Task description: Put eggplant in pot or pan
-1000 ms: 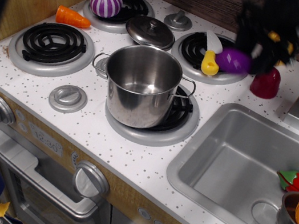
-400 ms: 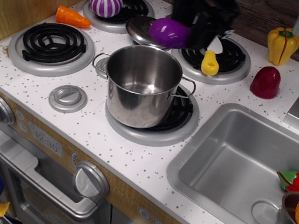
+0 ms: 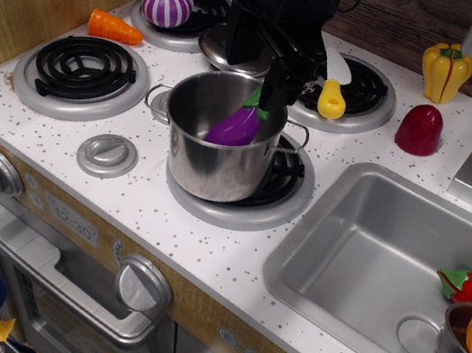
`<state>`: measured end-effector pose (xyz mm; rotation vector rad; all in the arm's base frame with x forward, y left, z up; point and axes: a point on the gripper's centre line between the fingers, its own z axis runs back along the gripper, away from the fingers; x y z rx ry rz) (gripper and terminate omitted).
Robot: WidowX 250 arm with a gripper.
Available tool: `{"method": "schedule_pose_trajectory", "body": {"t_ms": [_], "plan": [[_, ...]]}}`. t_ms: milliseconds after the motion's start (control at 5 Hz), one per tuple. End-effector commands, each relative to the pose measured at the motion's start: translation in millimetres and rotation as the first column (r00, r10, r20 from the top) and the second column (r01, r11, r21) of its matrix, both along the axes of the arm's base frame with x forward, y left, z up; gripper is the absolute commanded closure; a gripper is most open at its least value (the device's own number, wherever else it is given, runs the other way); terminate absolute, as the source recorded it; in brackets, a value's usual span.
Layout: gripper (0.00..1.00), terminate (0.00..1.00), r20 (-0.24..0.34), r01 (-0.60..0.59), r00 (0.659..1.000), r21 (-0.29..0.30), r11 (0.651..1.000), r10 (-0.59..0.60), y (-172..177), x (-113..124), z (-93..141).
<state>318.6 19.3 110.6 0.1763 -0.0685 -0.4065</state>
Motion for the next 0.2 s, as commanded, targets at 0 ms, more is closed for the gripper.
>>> {"method": "schedule_pose_trajectory", "body": {"t_ms": [0], "plan": [[0.0,1.0,0.061,-0.004,0.998,0.001,1.0,0.004,2.9,0.9,18.9]]}}
